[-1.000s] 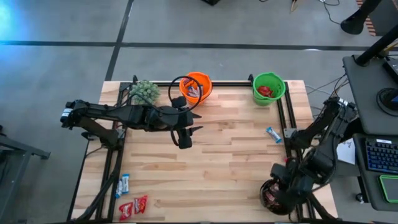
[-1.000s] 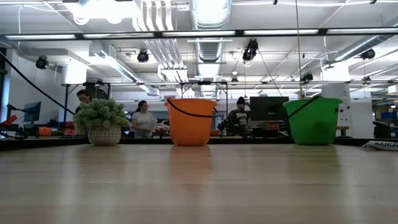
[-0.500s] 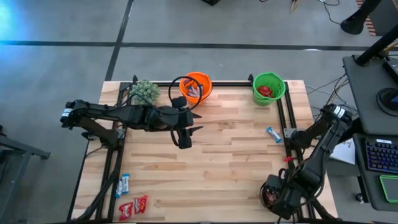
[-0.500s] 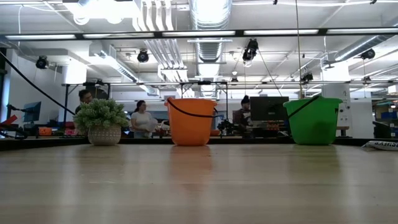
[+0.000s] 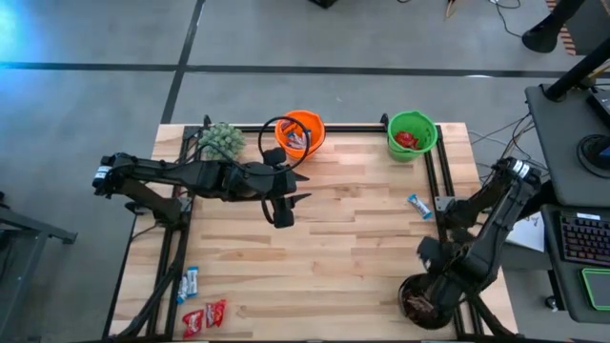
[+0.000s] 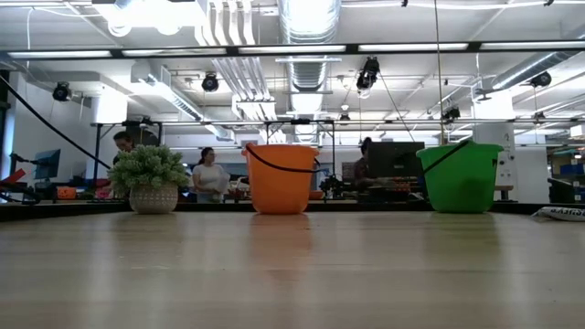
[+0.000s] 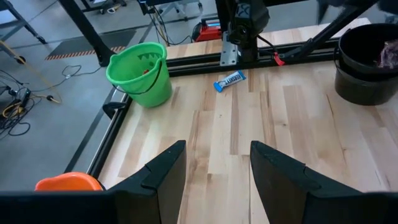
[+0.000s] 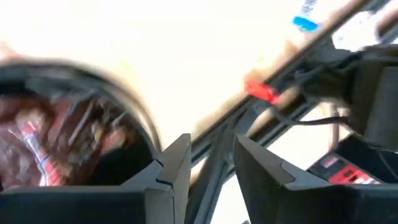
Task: Organize candy in baskets
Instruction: Put the white chocolate bar into the orange bucket
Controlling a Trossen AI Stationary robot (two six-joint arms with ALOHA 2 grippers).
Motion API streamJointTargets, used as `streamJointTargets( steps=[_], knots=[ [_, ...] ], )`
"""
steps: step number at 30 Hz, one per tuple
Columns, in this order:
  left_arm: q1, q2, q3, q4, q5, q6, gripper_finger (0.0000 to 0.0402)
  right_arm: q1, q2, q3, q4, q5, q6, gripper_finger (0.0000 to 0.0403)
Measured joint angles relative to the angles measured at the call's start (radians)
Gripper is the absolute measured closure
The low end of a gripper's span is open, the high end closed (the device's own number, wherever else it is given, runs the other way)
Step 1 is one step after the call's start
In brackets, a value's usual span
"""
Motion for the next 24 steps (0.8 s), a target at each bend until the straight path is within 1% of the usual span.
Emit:
streamJointTargets(
  steps=[1, 4, 8, 10, 19, 24],
  knots=[
    [0.000, 0.000, 0.000, 0.000, 0.000, 0.000, 0.0239, -0.003, -0.011, -0.002, -0.015, 0.024, 0.029, 0.0294],
    [0.000, 0.000, 0.000, -0.001, 0.000, 0.000, 0.0239, -0.016, -0.076, -0.033, 0.030, 0.084, 0.057, 0.0300],
    [0.000, 0.000, 0.000, -0.013, 0.000, 0.000, 0.0239, -0.054, -0.150, -0.072, 0.020, 0.146, 0.116, 0.0307],
    [0.000, 0.000, 0.000, -0.022, 0.000, 0.000, 0.0239, -0.076, -0.196, -0.095, 0.022, 0.161, 0.128, 0.0310],
    [0.000, 0.000, 0.000, -0.047, 0.000, -0.001, 0.0239, -0.163, -0.396, -0.219, 0.028, 0.170, 0.151, 0.0310],
    [0.000, 0.000, 0.000, -0.046, 0.000, -0.001, 0.0239, -0.217, -0.473, -0.254, 0.032, 0.251, 0.133, 0.0317]
  ],
)
